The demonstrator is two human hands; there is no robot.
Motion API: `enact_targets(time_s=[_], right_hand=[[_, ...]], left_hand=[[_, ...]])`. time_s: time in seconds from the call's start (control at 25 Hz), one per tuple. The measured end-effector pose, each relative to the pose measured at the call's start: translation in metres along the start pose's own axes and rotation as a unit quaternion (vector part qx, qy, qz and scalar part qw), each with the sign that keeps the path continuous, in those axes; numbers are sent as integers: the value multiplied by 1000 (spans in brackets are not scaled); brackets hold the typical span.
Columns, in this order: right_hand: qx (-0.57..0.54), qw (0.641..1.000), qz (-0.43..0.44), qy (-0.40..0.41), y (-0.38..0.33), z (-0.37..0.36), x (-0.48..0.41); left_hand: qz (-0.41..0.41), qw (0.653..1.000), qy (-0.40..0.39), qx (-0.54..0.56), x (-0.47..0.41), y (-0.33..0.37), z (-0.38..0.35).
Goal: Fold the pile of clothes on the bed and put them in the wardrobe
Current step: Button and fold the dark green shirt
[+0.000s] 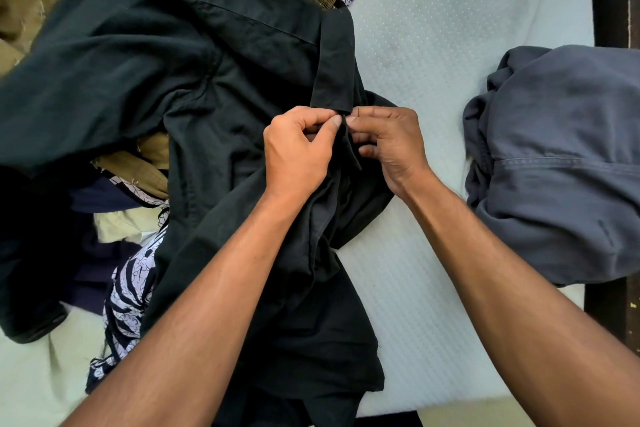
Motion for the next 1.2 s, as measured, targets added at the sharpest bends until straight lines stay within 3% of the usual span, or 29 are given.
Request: enact_targets(time_s=[0.24,0.4,0.68,0.8,1.2], right_hand=[[89,994,60,0,1,0,4],[50,995,79,36,14,-1,21],[135,977,135,89,8,-5,14],[156,976,136,60,7,-3,12],[125,988,96,-2,14,9,-4]], left_hand=[[14,1000,11,10,1,-2,0],[18,999,-39,-7,-1,1,0],[70,993,-85,38,-5,-1,0],[105,987,-82,88,-6,-1,2],[119,989,-59,64,-5,6,-2]])
Point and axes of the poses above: each hand's wrist, its own x-axis away from the middle knuckle, its own z-axis out of the back of the hand, y = z × x, the point moved 1 cm from there along -x, towards the middle knuckle, and after that the axes turned 3 degrees about x, right-handed, at the moved point
